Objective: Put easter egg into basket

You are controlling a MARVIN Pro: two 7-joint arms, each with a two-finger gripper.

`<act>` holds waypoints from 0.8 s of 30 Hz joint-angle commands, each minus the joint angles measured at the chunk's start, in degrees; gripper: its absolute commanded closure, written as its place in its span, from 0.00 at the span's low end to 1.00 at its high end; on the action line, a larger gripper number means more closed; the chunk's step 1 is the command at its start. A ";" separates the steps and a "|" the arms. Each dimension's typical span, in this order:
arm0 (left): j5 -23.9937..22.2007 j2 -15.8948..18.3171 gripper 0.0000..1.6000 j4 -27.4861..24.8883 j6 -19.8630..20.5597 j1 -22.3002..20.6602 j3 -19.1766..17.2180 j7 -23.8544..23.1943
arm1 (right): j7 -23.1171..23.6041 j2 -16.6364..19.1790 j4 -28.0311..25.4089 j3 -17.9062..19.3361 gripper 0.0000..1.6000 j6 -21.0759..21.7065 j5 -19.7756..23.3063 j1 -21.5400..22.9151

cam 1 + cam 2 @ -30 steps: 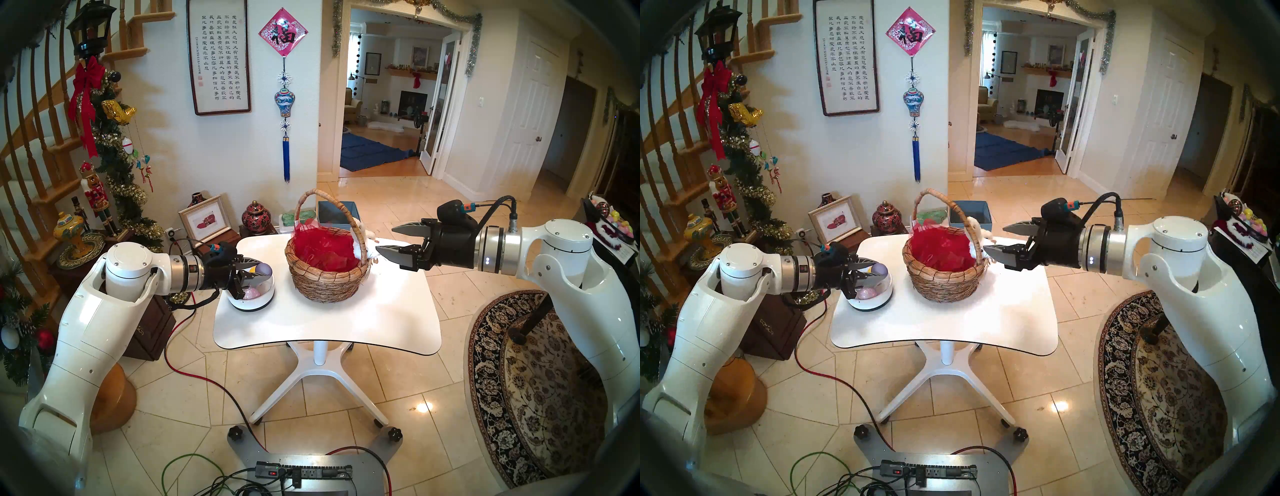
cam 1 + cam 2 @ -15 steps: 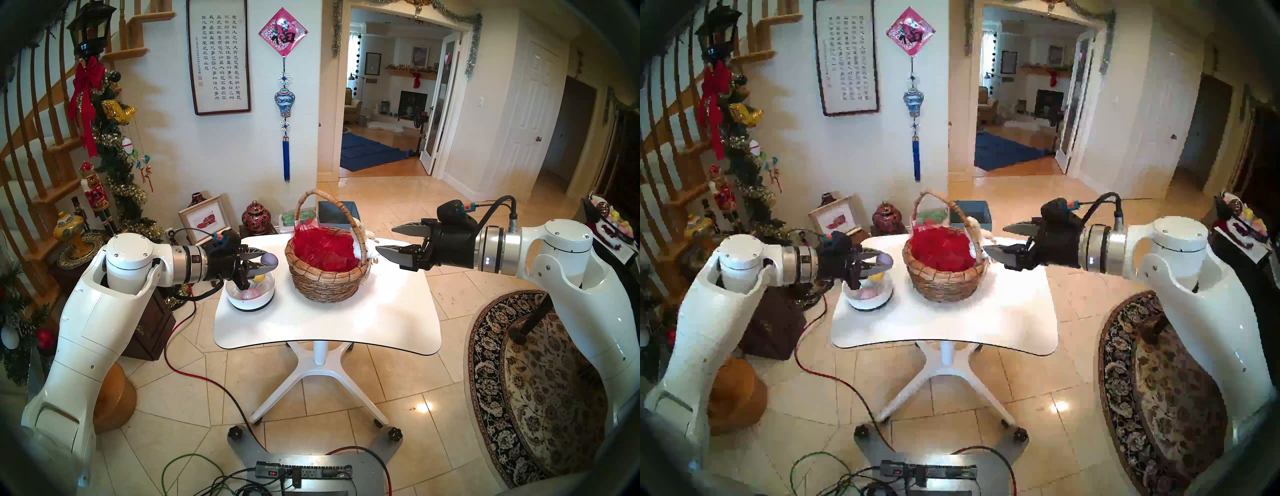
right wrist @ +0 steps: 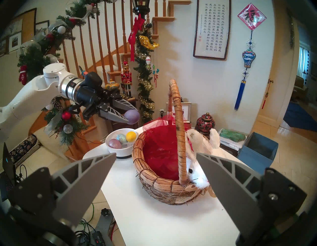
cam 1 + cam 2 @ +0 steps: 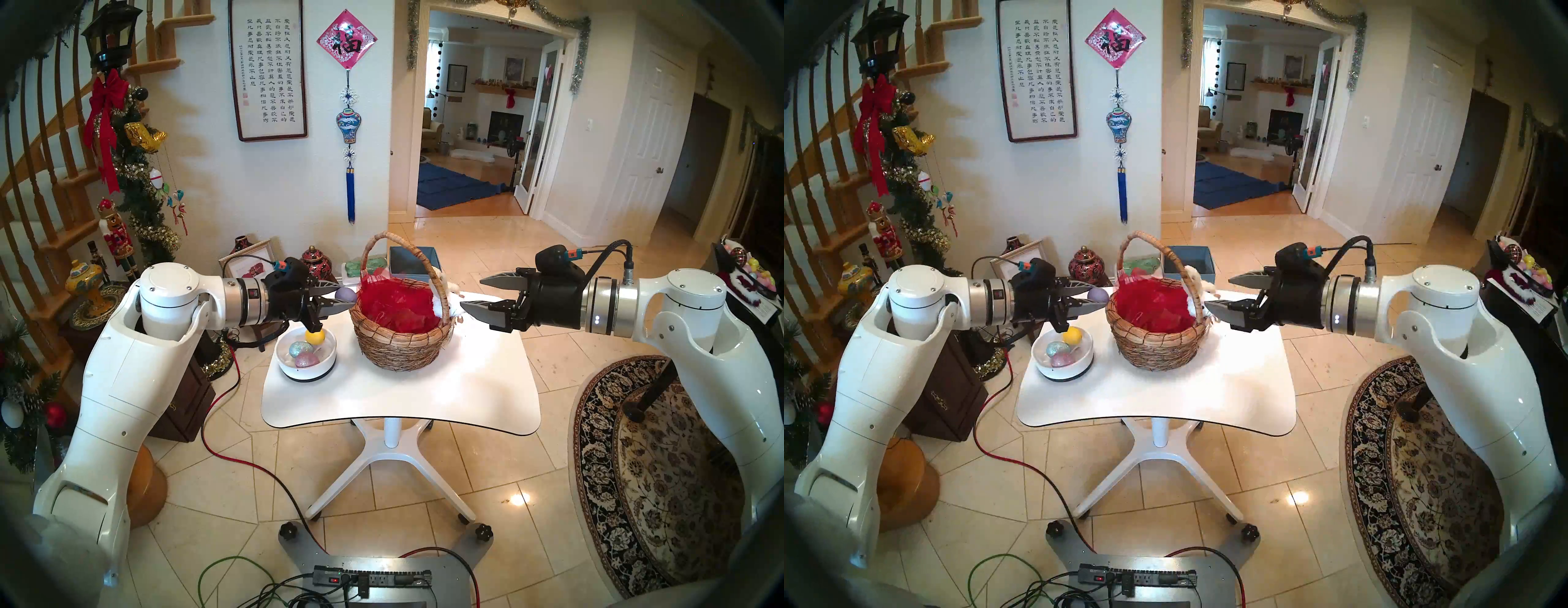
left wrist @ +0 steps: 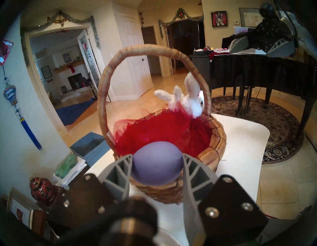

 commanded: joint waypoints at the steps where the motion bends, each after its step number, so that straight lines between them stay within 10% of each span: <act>1: -0.05 -2.09 0.84 0.61 0.28 -4.69 1.34 0.28 | -0.16 0.09 0.01 0.35 0.00 -0.20 -0.13 0.36; 24: -0.15 -7.35 0.82 12.03 -3.78 -15.59 7.79 -1.15 | -0.25 0.23 0.01 0.28 0.00 -0.27 0.03 0.35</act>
